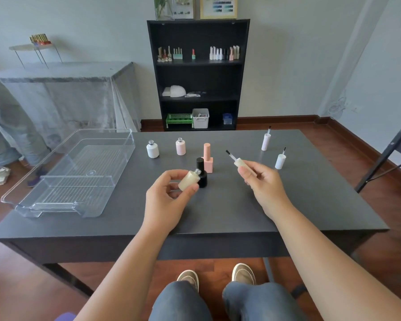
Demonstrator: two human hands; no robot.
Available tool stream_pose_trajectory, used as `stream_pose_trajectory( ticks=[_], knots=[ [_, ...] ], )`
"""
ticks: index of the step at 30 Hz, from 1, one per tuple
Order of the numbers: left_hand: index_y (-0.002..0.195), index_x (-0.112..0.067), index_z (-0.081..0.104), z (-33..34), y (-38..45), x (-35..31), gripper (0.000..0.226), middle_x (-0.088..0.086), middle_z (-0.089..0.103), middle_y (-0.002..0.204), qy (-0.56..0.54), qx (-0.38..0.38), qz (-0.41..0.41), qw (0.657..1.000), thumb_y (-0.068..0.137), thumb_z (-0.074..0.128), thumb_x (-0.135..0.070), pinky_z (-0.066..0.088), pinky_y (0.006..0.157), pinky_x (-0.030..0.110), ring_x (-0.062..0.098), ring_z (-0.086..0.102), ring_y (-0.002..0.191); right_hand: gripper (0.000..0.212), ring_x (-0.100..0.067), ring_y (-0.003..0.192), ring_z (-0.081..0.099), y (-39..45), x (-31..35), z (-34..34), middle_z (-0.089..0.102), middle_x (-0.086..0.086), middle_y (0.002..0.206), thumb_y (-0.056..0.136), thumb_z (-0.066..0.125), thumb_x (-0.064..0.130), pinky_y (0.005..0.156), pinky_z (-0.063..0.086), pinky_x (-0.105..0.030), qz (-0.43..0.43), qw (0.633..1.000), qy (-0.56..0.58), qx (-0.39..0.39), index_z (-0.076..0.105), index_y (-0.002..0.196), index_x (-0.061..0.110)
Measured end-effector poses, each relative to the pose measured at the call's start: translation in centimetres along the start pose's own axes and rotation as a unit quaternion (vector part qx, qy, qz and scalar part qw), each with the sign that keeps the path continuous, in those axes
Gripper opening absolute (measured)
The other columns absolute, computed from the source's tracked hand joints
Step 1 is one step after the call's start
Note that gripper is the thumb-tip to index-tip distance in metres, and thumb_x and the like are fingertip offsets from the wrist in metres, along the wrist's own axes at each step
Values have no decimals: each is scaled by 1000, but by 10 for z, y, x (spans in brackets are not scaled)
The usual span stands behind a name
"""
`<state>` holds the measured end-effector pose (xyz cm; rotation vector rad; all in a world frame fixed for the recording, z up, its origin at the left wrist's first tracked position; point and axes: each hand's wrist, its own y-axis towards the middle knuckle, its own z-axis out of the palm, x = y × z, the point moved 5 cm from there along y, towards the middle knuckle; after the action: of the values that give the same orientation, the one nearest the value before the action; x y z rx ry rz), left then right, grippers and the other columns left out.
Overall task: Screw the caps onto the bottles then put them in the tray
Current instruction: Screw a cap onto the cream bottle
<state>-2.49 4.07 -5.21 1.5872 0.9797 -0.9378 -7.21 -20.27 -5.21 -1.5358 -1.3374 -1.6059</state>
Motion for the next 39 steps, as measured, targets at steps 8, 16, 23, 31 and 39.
stream_pose_trajectory(
  ticks=[8, 16, 23, 31, 39],
  knots=[
    [102, -37, 71, 11, 0, -4, 27, -9, 68, 101, 17, 47, 16, 999, 80, 79, -24, 49, 73, 12, 7, 65, 80, 29, -28, 82, 55, -25, 3, 4, 66, 3, 95, 83, 73, 20, 79, 45, -24, -38, 997, -32, 53, 72, 100, 45],
    [104, -35, 70, 13, 0, -2, 30, -24, 65, 98, 16, 71, 33, 997, 81, 78, -18, 50, 78, 13, 3, 66, 90, 32, -4, 62, 39, -25, 8, 5, 49, 13, 79, 86, 71, 16, 66, 35, -8, -68, 994, -81, 40, 70, 104, 42],
    [103, -38, 70, 14, -1, -2, 30, -23, 65, 99, 22, 77, 44, 996, 81, 78, -19, 50, 79, 13, 3, 66, 91, 31, -3, 62, 41, -27, 10, 7, 51, 4, 83, 86, 70, 12, 65, 35, -8, -71, 991, -104, 45, 70, 106, 36],
    [99, -40, 70, 15, -2, -3, 33, -21, 66, 100, 26, 90, 40, 995, 79, 79, -16, 50, 79, 12, 5, 67, 92, 34, -2, 73, 46, -28, 15, 11, 51, 5, 86, 87, 68, 13, 69, 37, -11, -85, 981, -162, 64, 67, 108, 40],
    [104, -28, 72, 18, -2, 0, 31, -12, 68, 100, 61, 116, 54, 990, 78, 80, -14, 51, 81, 14, 7, 66, 89, 35, -16, 91, 48, -29, 25, 24, 55, -1, 96, 93, 58, 3, 85, 37, -14, -138, 953, -236, 127, 66, 120, 22]
  ],
)
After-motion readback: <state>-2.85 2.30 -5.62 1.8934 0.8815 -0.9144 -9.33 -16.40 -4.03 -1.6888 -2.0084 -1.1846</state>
